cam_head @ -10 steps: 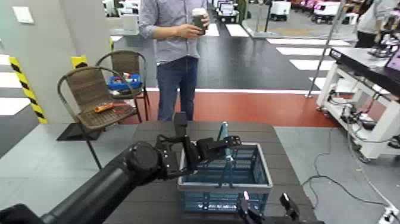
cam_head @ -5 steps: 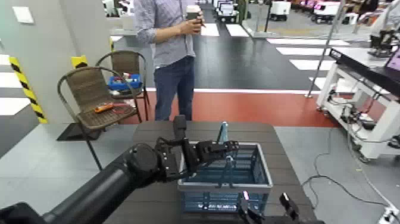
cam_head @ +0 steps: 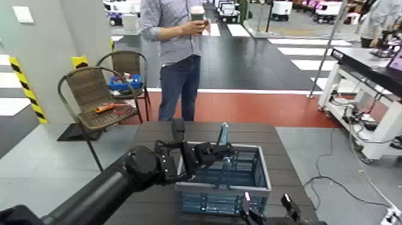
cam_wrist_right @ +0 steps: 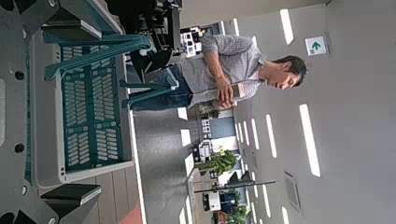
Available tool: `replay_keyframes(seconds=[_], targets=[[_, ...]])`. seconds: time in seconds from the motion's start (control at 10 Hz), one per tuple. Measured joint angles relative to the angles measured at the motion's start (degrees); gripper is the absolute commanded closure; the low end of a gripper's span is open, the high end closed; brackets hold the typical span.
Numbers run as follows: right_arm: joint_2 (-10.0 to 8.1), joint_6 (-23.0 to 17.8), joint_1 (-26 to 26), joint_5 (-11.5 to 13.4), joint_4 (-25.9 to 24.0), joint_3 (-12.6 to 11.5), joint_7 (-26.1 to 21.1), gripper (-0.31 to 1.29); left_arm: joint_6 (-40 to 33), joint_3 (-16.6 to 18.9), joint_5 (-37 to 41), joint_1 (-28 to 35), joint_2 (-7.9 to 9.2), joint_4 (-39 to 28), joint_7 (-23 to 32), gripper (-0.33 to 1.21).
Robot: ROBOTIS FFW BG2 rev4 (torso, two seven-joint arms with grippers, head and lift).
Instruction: Grasp the handle of the crate.
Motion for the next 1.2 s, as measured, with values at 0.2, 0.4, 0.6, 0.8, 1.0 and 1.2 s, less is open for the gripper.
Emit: replay_keyframes(seconds=[0.2, 0.4, 0.6, 0.8, 1.0, 1.2], targets=[[0.00, 0.10, 0.05, -0.18, 0.00, 0.00, 0.00, 0.15, -0.33, 0.10, 0.00, 0.20, -0.02, -0.19, -0.47, 1.19], [0.02, 0.24, 0.19, -0.31, -0.07, -0.12, 0.00, 0.15, -0.89, 0.64, 0.01, 0.70, 0.06, -0.93, -0.88, 1.19], [0.09, 0.41, 0.28, -0.32, -0.18, -0.25, -0.02, 0.15, -0.87, 1.89, -0.25, 1.81, 0.62, -3.60, -0.97, 1.19], [0.18, 0.58, 0.45, -0.32, -0.33, -0.51, -0.07, 0.15, -0.54, 4.70, -1.97, 4.52, 1.76, -8.39, -0.99, 1.19], [0.33, 0.72, 0.64, -0.25, -0.39, -0.74, -0.08, 0.15, 0.32, 8.02, -3.93, 8.15, 3.10, -14.33, -0.66, 1.19], [0.44, 0.95, 0.80, -0.18, -0.59, -0.90, -0.09, 0.15, 2.24, 12.72, -6.06, 13.23, 4.60, -22.67, 3.37, 1.19]])
